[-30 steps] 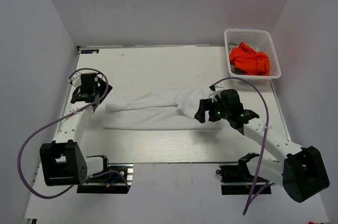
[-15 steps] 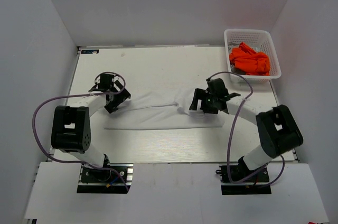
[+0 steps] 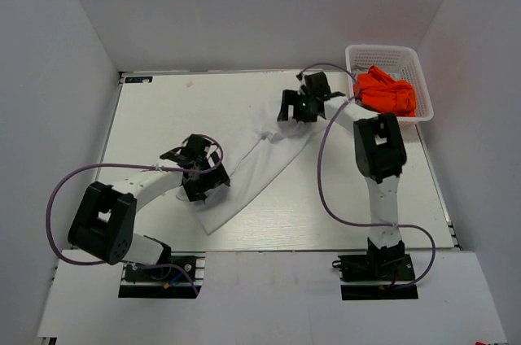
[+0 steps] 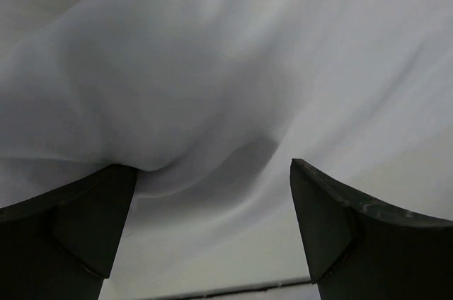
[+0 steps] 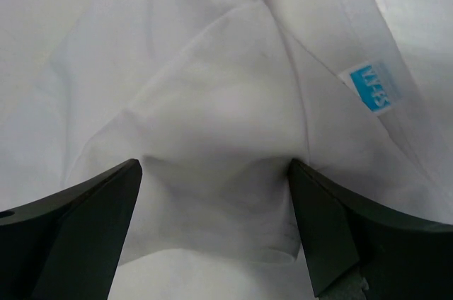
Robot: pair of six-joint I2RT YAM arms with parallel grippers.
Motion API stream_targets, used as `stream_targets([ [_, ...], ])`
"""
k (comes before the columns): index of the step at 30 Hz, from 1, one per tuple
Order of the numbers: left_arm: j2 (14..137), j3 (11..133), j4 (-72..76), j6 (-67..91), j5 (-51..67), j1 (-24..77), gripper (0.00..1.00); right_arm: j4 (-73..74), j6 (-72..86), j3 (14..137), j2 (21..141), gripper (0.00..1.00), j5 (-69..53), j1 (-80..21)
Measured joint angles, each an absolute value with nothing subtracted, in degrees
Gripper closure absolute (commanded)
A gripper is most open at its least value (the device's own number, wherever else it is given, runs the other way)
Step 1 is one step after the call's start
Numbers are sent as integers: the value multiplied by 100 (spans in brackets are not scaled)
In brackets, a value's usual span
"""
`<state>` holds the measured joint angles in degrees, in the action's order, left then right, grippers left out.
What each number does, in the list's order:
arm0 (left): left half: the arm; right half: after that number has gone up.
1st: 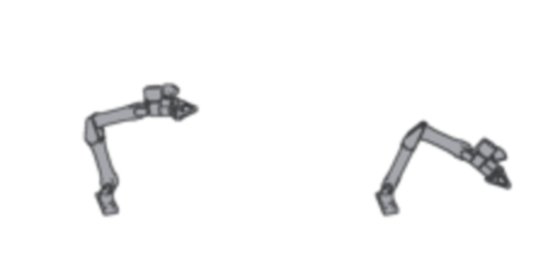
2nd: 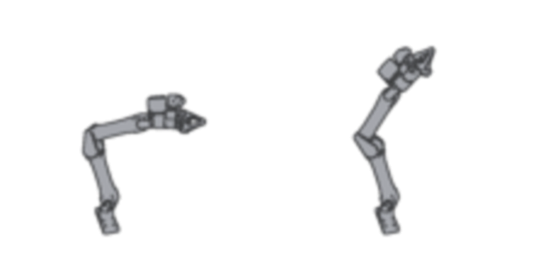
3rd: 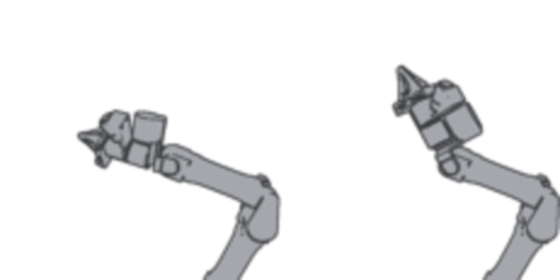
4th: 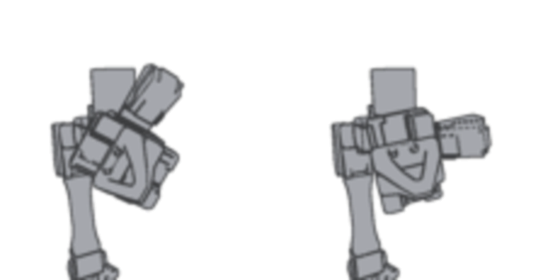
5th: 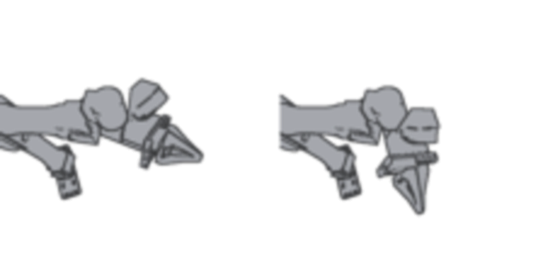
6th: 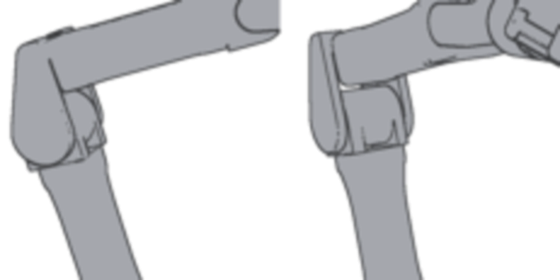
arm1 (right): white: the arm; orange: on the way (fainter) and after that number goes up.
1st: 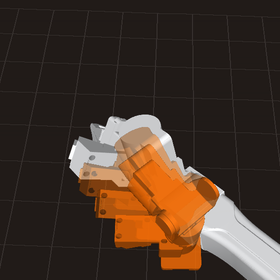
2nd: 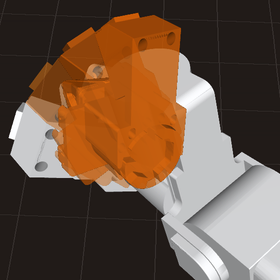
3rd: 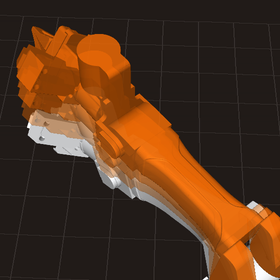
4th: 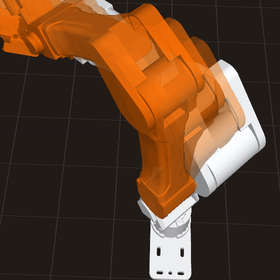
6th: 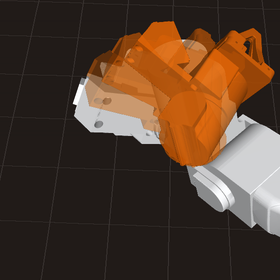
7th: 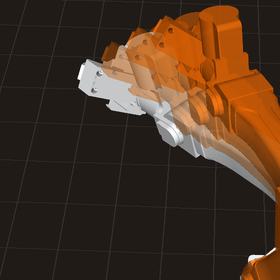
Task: Fold and stack the t-shirts
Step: Rotate the tshirt 90 degrees
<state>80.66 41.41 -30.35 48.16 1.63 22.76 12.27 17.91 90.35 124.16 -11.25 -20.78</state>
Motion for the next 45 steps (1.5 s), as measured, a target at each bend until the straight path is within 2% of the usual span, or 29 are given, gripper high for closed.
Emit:
stream_targets([
  [5,8374,4416,-3192,4934,504,3380,0,1673,1109,11406,13891,10,-1616,-2169],
  [7,8427,4464,-3155,5059,510,3804,0,1811,921,11852,14153,10,-1743,-2226],
  [13,8510,4567,-2910,5520,174,5089,0,2115,377,12101,14261,10,-1802,-2453],
  [19,8978,5262,-3105,5690,-443,5916,0,2477,137,12134,14143,10,-1387,-2668],
  [24,8486,5317,-3789,5968,-1258,6110,0,2716,128,11640,13524,10,-1170,-2755],
  [29,7190,5201,-4198,6141,-2043,6082,0,2635,305,11323,12737,10,-751,-2847],
  [33,6351,4936,-4462,6381,-2729,5996,0,2202,550,10250,11915,10,-563,-2917],
  [42,6407,4648,-4595,6458,-3450,5408,0,1651,1293,7352,10903,10,-613,-3463],
  [45,6573,4648,-4322,6233,-3444,5013,0,1605,1404,6993,10796,10,-716,-3632],
])
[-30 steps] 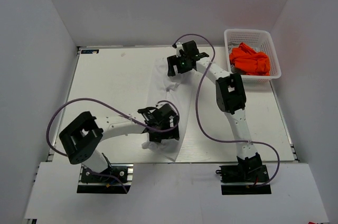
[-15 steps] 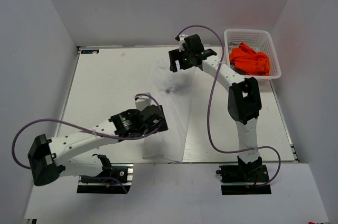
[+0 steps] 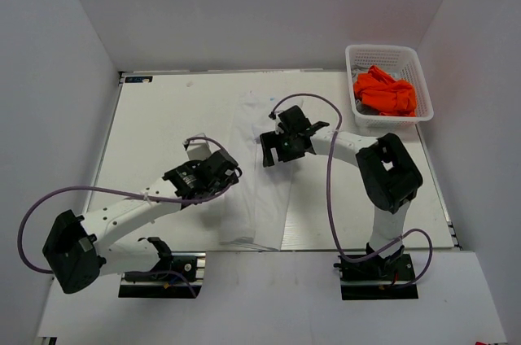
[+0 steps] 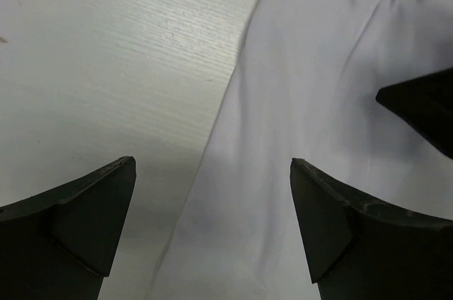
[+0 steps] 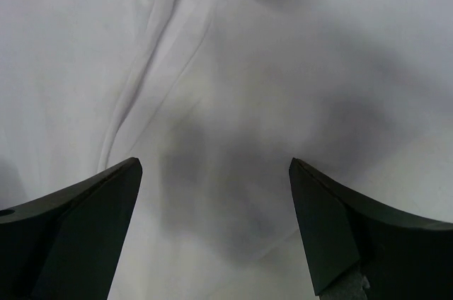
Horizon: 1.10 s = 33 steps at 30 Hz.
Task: Fold and stack the t-shirts
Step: Rotate the tshirt 90 degrees, then grab the bottom of the folded rectangular tshirt with both arms
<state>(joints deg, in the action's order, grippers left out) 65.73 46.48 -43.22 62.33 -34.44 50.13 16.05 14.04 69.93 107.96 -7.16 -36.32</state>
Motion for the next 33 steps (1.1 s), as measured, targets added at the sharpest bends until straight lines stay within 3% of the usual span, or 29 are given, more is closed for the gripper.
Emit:
stream_targets([
  [5,6853,4657,-3730,5645,-3076,4289,0,1511,1490,7247,11039,10,-775,-3577],
  [11,7861,5052,-3258,4853,-2115,3354,0,1597,1551,8510,11939,10,-655,-3354],
  [15,8377,5461,-3249,4558,-1717,3133,0,1817,1455,9502,12525,10,-703,-3164],
  [19,8125,5489,-3159,4235,-1363,3135,0,1966,1356,9568,12414,10,-884,-3083],
  [25,7673,5301,-3002,3811,-364,3262,0,1374,1544,7734,10669,10,-1422,-3192],
  [33,7319,3728,-2939,3734,1037,3675,0,650,2333,4906,8344,10,-1833,-3199],
])
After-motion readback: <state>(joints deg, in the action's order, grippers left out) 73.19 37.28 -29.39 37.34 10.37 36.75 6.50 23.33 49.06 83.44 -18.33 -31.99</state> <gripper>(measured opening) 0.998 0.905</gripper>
